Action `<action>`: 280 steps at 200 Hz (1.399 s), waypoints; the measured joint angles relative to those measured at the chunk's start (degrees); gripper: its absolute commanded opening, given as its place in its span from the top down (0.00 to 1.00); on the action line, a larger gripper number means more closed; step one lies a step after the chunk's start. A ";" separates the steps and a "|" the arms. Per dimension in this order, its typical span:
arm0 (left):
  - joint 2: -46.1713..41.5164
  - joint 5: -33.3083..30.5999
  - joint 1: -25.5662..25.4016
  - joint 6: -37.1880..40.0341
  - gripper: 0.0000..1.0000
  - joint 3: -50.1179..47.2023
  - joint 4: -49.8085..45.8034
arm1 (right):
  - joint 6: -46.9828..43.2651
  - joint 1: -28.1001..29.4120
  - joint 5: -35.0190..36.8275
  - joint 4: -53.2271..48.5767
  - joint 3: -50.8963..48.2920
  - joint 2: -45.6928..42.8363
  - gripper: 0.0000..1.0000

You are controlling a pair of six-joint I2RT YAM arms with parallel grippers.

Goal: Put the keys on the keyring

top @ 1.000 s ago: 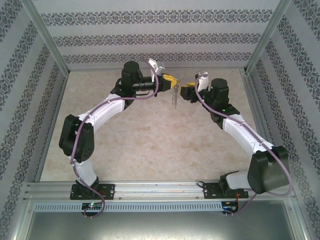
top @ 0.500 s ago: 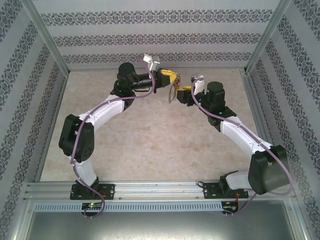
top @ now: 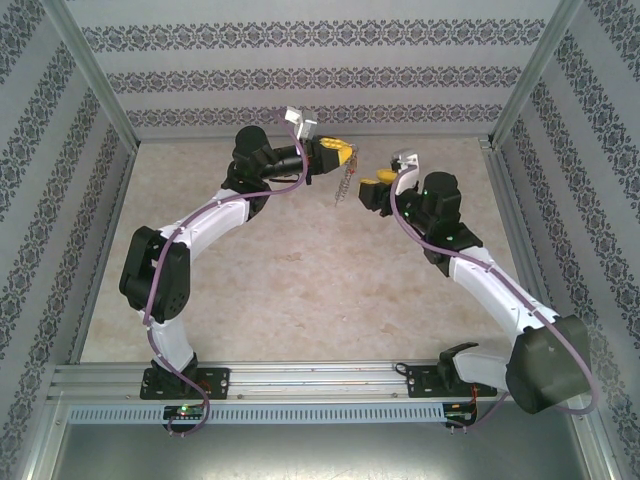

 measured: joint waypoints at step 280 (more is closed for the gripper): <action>-0.39 -6.01 0.00 8.22 1.00 0.00 -12.76 | -2.54 -2.89 -1.55 0.46 5.16 2.47 0.49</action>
